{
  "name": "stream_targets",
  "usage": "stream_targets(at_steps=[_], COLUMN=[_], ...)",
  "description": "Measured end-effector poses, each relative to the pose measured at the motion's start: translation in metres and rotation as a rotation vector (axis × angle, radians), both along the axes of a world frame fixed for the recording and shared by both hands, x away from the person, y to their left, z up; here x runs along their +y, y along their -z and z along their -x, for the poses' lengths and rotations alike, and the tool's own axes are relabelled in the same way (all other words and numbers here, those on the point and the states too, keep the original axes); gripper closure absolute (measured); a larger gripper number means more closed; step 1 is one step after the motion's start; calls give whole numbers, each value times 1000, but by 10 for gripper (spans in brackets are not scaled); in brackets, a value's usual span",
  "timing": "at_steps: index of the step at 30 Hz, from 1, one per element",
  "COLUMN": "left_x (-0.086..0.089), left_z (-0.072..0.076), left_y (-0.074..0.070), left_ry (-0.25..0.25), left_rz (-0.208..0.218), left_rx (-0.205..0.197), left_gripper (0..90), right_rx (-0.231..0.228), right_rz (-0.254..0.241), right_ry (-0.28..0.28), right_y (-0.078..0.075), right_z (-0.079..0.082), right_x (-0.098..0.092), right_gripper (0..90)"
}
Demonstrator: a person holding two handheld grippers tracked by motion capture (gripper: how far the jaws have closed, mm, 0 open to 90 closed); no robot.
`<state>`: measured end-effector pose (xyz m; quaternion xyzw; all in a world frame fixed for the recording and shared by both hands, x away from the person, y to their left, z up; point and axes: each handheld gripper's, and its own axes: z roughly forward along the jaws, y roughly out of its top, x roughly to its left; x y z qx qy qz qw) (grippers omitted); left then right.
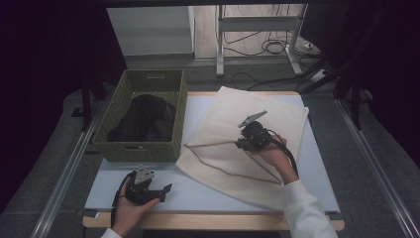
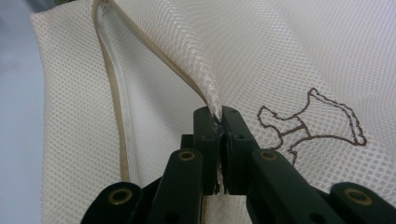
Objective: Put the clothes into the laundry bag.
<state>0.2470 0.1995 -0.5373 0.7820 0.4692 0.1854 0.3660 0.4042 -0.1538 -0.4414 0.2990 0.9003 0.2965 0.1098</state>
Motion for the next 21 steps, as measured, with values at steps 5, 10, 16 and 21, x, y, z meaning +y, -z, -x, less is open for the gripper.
stream_targets(at_steps=[5, 10, 16, 21], left_x=[0, -1, 0, 1], left_z=[0, 0, 0, 0], left_y=[0, 1, 1, 0], left_ry=[-4, -5, -13, -17], left_rz=[0, -5, -7, -5], left_rx=[1, 2, 3, 2], left_gripper=[180, 180, 180, 180], right_rx=[-18, -33, -50, -59], right_rz=[-24, -48, -75, -83], right_ry=[4, 2, -7, -7], right_y=[-9, -19, -28, -32], right_z=[-1, -2, -4, -2], right_x=[-4, -7, -7, -8], right_gripper=[861, 862, 862, 862])
